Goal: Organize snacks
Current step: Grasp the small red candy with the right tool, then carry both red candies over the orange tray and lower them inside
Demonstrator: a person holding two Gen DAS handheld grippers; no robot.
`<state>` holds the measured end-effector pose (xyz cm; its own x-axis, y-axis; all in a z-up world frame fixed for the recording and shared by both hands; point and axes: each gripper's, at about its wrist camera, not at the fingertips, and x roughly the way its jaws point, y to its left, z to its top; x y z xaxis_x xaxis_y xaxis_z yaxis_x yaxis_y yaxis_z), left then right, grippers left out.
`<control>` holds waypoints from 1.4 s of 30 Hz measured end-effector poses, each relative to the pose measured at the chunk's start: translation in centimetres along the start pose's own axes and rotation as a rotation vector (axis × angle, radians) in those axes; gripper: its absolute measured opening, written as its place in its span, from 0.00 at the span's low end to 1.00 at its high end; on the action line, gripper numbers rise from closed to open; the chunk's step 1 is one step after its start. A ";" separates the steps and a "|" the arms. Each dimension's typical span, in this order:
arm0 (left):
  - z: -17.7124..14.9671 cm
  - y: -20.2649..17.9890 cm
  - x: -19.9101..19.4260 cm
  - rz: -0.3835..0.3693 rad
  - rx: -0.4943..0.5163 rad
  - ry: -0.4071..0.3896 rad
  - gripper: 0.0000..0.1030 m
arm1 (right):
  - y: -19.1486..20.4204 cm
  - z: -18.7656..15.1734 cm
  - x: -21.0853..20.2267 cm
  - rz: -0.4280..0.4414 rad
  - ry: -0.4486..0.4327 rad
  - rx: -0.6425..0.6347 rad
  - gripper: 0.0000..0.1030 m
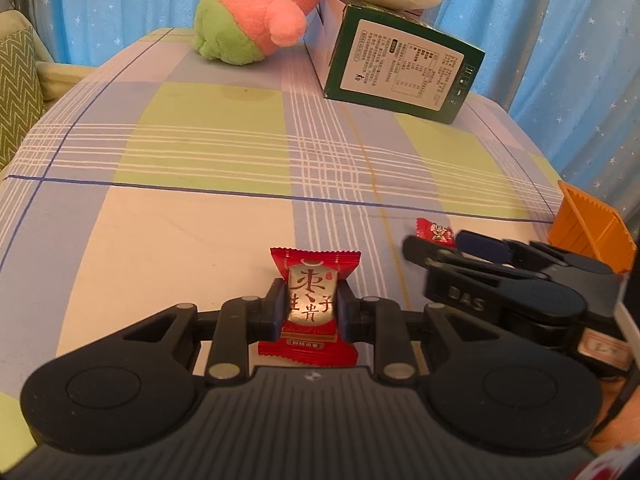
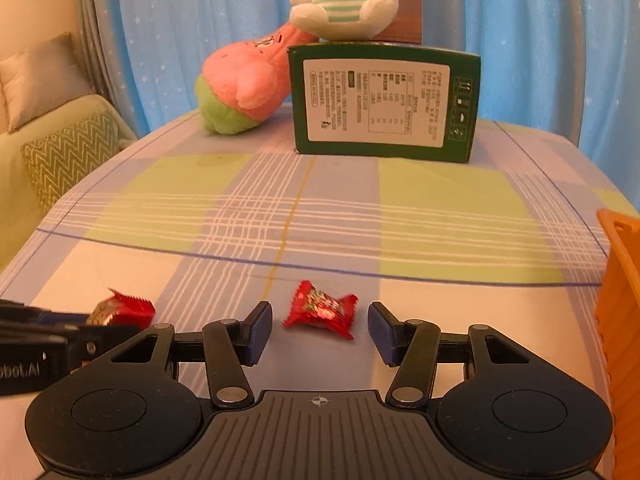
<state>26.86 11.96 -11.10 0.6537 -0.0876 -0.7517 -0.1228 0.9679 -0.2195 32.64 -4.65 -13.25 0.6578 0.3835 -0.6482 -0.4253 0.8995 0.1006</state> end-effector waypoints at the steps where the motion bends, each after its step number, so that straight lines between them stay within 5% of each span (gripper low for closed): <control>1: 0.0 0.0 0.0 -0.003 0.000 0.002 0.22 | 0.2 0.0 0.1 -0.006 -0.004 -0.007 0.53; 3: 0.0 -0.1 0.0 -0.009 0.000 0.002 0.22 | 0.4 0.1 0.4 -0.016 -0.006 -0.012 0.47; 4: 0.0 -0.1 0.0 -0.010 0.000 0.001 0.22 | 0.4 0.1 0.4 -0.028 -0.007 -0.018 0.34; 8: -0.1 -0.1 -0.1 -0.014 0.001 0.000 0.22 | 0.5 -0.1 -0.1 -0.041 0.001 -0.032 0.24; 22: -1.0 -2.3 -2.6 -0.087 0.001 -0.006 0.22 | -0.8 -2.0 -8.4 -0.072 -0.005 0.049 0.24; 42: -6.7 -7.9 -15.1 -0.119 -0.013 -0.044 0.22 | -1.2 -4.8 -23.7 -0.137 -0.029 0.123 0.24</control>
<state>12.96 4.03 -2.21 0.6963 -0.1905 -0.6920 -0.0520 0.9482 -0.3134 14.56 -15.82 -1.60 0.7232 0.2596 -0.6400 -0.2519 0.9620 0.1055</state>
